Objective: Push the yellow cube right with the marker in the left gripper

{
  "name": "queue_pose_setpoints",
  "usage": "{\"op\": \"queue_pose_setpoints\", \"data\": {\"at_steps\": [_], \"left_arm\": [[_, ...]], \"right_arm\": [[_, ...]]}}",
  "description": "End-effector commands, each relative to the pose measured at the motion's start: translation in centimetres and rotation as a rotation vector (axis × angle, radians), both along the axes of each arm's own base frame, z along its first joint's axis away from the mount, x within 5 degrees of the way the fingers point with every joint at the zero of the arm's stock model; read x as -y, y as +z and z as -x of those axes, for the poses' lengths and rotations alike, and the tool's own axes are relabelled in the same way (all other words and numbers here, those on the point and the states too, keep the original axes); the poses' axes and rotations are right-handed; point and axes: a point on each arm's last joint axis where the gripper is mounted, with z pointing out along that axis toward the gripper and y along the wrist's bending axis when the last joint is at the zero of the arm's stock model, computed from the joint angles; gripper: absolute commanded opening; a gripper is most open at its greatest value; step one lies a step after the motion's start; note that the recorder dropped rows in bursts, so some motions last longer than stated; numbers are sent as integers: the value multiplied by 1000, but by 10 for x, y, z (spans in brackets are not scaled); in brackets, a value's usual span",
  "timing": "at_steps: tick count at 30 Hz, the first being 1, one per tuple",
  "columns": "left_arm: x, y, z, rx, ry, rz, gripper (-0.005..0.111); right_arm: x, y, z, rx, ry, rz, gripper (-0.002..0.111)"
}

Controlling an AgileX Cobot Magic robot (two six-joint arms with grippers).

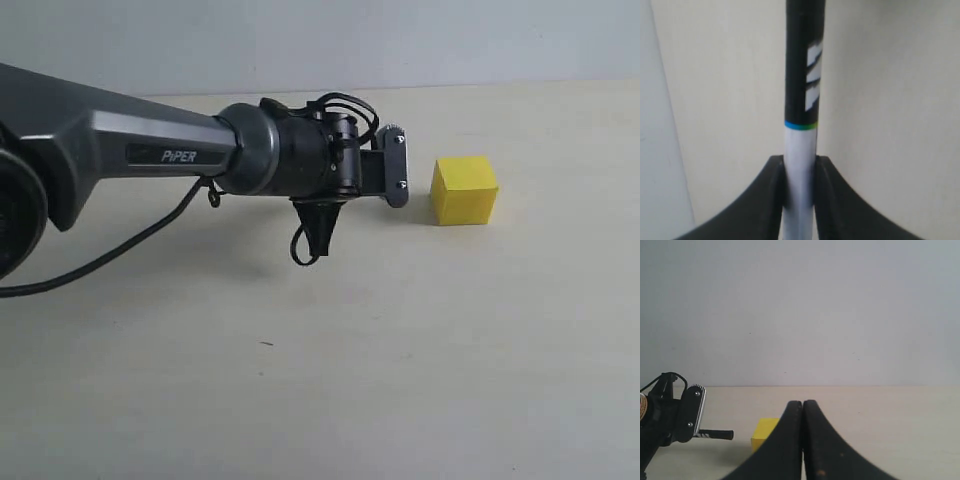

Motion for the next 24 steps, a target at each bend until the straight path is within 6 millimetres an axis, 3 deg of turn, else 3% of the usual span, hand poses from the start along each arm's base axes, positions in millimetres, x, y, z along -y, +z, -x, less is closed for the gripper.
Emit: {"op": "queue_pose_setpoints", "data": {"at_steps": [1,8,24], "left_arm": [[23,9,13,6,-43,58,0],[53,31,19,4,-45,188,0],[41,27,19,-46,82,133,0]], "right_arm": [[0,-1,0,5,-6,4,0],[0,-1,0,5,-6,4,0],[0,-1,0,5,-6,4,0]]}}
